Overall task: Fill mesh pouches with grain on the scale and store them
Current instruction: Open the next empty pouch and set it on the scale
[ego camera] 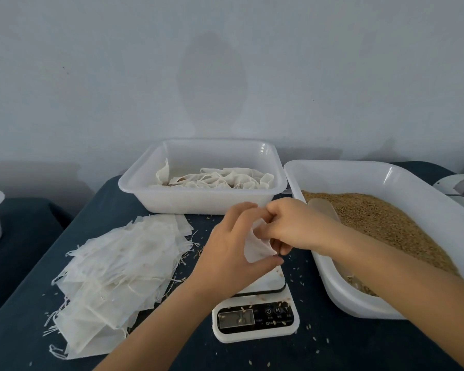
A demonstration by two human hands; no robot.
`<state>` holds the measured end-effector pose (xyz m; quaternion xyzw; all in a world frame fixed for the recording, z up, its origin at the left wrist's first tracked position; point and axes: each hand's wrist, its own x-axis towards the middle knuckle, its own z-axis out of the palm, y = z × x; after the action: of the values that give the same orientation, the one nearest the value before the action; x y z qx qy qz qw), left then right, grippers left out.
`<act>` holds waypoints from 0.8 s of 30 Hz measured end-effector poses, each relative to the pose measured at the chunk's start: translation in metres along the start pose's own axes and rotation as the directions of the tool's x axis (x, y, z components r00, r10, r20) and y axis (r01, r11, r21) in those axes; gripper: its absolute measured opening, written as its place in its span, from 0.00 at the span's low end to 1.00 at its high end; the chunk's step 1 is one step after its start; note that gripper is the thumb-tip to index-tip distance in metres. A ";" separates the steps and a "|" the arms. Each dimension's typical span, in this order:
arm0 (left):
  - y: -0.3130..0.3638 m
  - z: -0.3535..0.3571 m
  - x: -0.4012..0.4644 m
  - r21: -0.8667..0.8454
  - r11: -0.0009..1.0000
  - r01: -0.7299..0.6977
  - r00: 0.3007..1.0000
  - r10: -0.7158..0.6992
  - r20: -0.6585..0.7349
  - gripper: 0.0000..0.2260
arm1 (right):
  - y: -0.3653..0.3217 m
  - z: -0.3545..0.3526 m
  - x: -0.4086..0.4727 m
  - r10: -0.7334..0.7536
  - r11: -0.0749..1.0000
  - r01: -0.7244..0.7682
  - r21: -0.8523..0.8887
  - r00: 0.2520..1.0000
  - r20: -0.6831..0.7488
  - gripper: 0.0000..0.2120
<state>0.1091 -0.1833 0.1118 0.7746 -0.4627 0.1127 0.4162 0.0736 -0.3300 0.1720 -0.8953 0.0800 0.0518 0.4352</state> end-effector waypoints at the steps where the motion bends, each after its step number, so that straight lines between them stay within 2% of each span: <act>1: -0.001 0.001 0.000 0.025 1.000 -0.017 1.000 0.017 -0.008 0.26 | 0.001 -0.001 0.000 0.000 1.000 0.000 -0.013 1.000 -0.001 0.04; 4: -0.006 0.000 0.001 0.030 0.999 0.016 1.000 -0.015 -0.021 0.19 | 0.005 -0.003 0.001 0.006 0.997 -0.004 -0.071 1.000 0.021 0.04; 6: -0.009 0.000 0.001 0.046 0.998 0.044 0.999 -0.043 -0.019 0.18 | 0.009 -0.004 0.002 0.013 0.997 -0.010 -0.076 0.999 0.046 0.04; 10: -0.011 0.001 -0.001 0.097 0.995 0.037 0.998 -0.031 -0.059 0.15 | 0.015 -0.010 0.004 0.044 0.999 -0.045 0.015 0.997 0.060 0.03; 15: -0.011 0.004 0.001 -0.069 0.995 0.072 0.996 -0.076 -0.056 0.07 | 0.025 -0.019 0.004 0.076 0.993 -0.089 0.074 0.985 0.156 0.03; 18: -0.011 0.006 0.004 -0.094 0.990 0.102 0.993 -0.106 -0.040 0.05 | 0.030 -0.027 -0.001 0.091 0.987 -0.117 0.106 0.969 0.228 0.05; 20: -0.012 0.006 0.005 -0.078 0.992 0.103 0.991 -0.109 -0.077 0.03 | 0.032 -0.042 -0.004 0.068 0.988 -0.087 0.125 0.987 0.144 0.07; 22: -0.012 0.006 0.008 -0.072 0.993 0.092 0.990 -0.099 -0.097 0.04 | 0.043 -0.067 -0.008 0.086 0.991 -0.076 0.107 0.992 -0.093 0.09; 23: -0.011 0.006 0.009 -0.066 0.995 0.079 0.992 -0.085 -0.096 0.06 | 0.052 -0.079 -0.010 0.110 0.994 -0.114 -0.006 0.974 -0.197 0.11; 24: -0.010 0.007 0.010 -0.055 0.996 0.063 0.994 -0.068 -0.090 0.07 | 0.063 -0.089 -0.011 0.144 0.961 -0.194 -0.198 0.960 -0.241 0.14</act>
<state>0.1213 -0.1920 0.1078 0.7721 -0.4204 0.1222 0.4606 0.0525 -0.4369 0.1799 -0.9278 0.1990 -0.0041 0.3155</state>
